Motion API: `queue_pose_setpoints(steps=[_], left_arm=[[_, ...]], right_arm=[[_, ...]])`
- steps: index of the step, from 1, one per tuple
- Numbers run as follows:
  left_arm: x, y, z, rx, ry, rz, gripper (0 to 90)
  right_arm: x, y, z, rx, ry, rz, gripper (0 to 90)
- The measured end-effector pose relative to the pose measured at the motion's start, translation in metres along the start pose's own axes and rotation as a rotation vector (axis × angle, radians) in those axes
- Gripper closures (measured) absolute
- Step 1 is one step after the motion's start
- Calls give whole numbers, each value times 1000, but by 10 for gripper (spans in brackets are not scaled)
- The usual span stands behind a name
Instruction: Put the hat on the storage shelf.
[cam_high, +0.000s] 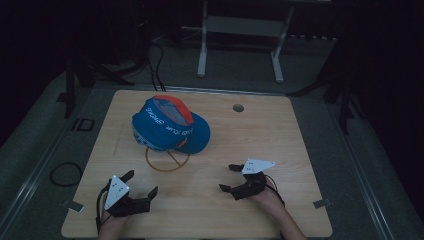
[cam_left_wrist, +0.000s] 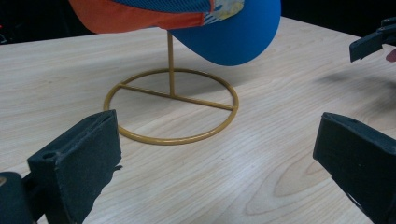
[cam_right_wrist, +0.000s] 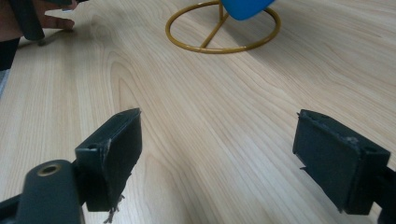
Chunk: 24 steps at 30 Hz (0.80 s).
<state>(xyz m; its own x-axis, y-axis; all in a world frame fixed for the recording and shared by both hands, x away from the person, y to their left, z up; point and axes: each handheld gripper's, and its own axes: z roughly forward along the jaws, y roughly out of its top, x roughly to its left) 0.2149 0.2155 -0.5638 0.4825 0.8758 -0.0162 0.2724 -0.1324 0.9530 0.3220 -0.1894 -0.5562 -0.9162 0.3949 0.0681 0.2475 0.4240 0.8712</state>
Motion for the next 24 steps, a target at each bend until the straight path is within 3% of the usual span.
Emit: queue_pose_setpoints(steps=[8, 16, 20, 24], left_arm=[[0, -1, 0, -2, -1, -2, 14], [1, -1, 0, 0, -8, -5, 14], [1, -1, 0, 4, -7, -3, 14], [2, -1, 0, 3, -7, -4, 14]], right_arm=[[-4, -10, -12, -18, -21, 6, 157], [-14, -16, -31, -18, -73, 12, 156], [-22, -24, -38, 8, -99, 16, 156], [-29, -27, -44, 0, -106, 32, 156]])
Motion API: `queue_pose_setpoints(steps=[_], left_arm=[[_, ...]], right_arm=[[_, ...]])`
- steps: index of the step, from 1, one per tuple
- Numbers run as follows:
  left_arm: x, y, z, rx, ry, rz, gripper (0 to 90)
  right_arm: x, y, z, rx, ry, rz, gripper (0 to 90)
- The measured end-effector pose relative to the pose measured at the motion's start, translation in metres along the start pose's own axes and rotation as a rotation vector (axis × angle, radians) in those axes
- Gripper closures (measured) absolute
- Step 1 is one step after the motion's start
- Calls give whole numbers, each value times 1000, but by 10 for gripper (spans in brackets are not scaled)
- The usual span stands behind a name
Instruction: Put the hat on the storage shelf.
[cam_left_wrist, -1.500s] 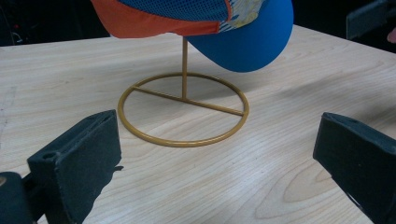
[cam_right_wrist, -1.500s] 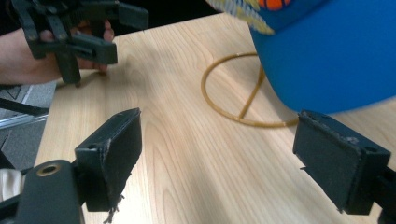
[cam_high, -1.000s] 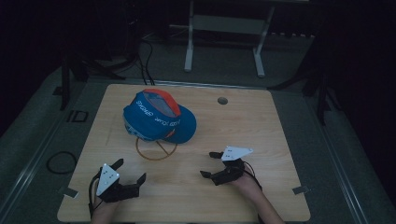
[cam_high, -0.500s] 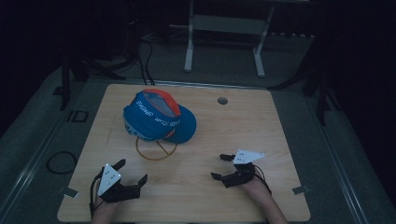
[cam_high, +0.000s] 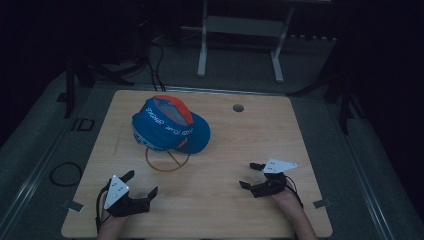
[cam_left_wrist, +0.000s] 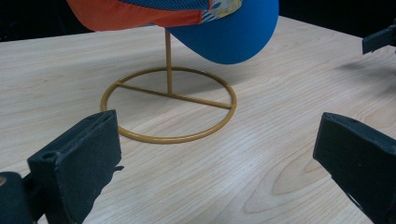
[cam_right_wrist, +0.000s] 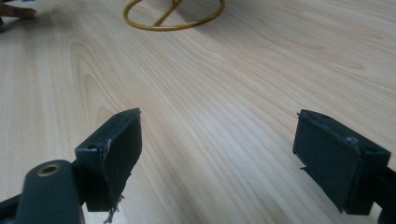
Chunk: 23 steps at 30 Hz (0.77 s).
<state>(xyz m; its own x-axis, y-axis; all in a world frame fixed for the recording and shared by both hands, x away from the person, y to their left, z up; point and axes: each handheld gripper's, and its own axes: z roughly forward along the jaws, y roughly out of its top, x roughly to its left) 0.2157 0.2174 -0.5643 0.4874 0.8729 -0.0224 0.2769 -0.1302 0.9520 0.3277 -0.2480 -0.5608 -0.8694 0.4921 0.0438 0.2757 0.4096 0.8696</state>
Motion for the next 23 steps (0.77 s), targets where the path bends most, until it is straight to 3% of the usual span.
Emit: queue_pose_setpoints(steps=[6, 10, 23], left_arm=[[1, 0, 0, -2, 0, -4, 14], [1, 0, 0, -1, -1, -4, 14], [1, 0, 0, -2, 2, -4, 14]], right_arm=[[-9, -4, -11, -7, -10, -2, 157], [-18, -9, -18, -44, -35, 41, 156], [-19, -10, -16, -35, -46, 38, 157]])
